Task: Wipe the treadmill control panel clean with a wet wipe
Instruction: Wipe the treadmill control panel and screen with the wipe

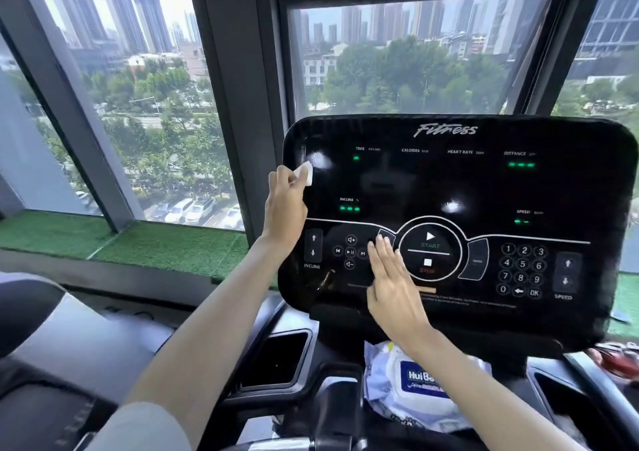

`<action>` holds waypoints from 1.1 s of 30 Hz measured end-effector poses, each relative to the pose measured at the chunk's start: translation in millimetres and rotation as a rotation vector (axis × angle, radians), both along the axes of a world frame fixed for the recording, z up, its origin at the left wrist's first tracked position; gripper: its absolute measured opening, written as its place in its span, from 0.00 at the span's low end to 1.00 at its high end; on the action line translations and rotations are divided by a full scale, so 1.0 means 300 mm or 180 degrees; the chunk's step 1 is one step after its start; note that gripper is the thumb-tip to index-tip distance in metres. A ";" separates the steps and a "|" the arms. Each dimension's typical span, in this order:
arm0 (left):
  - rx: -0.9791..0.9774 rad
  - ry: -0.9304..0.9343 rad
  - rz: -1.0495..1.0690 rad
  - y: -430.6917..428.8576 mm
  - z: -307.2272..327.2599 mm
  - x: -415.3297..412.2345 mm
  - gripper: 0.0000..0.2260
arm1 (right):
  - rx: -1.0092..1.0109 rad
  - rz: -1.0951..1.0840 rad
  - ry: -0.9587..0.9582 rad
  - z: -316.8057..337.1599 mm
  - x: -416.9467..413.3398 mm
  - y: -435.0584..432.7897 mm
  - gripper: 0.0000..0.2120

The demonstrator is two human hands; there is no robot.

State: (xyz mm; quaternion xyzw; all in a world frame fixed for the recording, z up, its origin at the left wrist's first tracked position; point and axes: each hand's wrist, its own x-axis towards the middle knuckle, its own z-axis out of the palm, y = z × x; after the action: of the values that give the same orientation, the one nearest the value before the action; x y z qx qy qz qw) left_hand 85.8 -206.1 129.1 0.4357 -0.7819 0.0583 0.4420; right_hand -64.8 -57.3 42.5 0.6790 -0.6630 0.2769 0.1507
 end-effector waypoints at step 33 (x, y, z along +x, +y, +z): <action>0.1295 0.0573 0.0045 0.235 -0.342 0.266 0.08 | 0.0388 0.0420 -0.0362 -0.147 0.122 0.099 0.20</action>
State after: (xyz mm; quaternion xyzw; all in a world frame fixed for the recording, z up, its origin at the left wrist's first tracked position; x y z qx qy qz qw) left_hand 165.7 -135.6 26.5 0.5248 -0.7319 -0.1367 0.4126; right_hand -28.1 -27.8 -1.4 0.7123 -0.6399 0.2835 0.0526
